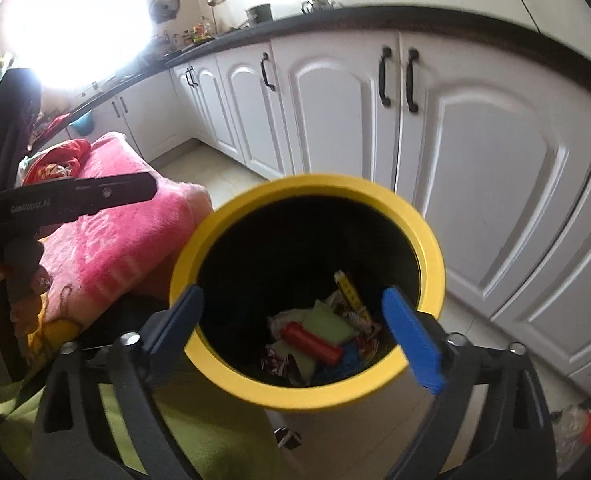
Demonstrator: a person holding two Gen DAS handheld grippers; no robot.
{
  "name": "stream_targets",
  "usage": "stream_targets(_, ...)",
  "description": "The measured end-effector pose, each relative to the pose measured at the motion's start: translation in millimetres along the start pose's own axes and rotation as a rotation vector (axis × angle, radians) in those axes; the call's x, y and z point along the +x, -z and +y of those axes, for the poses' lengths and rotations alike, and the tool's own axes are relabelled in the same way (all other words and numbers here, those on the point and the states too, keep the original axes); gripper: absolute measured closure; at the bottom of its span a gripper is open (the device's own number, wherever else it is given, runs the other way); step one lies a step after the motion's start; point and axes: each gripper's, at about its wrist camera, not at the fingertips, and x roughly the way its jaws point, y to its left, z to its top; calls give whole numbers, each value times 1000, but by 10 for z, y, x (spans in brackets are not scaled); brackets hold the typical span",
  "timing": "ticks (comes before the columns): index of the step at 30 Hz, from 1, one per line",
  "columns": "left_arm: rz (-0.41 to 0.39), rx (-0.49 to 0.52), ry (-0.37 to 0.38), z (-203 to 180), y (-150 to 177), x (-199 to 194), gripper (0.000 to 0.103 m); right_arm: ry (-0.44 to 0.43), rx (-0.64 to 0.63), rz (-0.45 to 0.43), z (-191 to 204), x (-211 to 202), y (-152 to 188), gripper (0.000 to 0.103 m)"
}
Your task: Collect trash
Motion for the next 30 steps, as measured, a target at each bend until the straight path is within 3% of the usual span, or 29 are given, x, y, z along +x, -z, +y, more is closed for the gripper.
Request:
stream_targets(9, -109, -76, -128, 458, 174, -564, 11, -16, -53, -27, 527, 29, -264, 7)
stream_targets(20, -269, -113, -266, 781, 416, -1181, 11, -33, -201, -232, 1366, -223, -361, 6)
stream_targets(30, -416, -104, -340, 777, 742, -1520, 11, -40, -175, -460, 1409, -537, -170, 6)
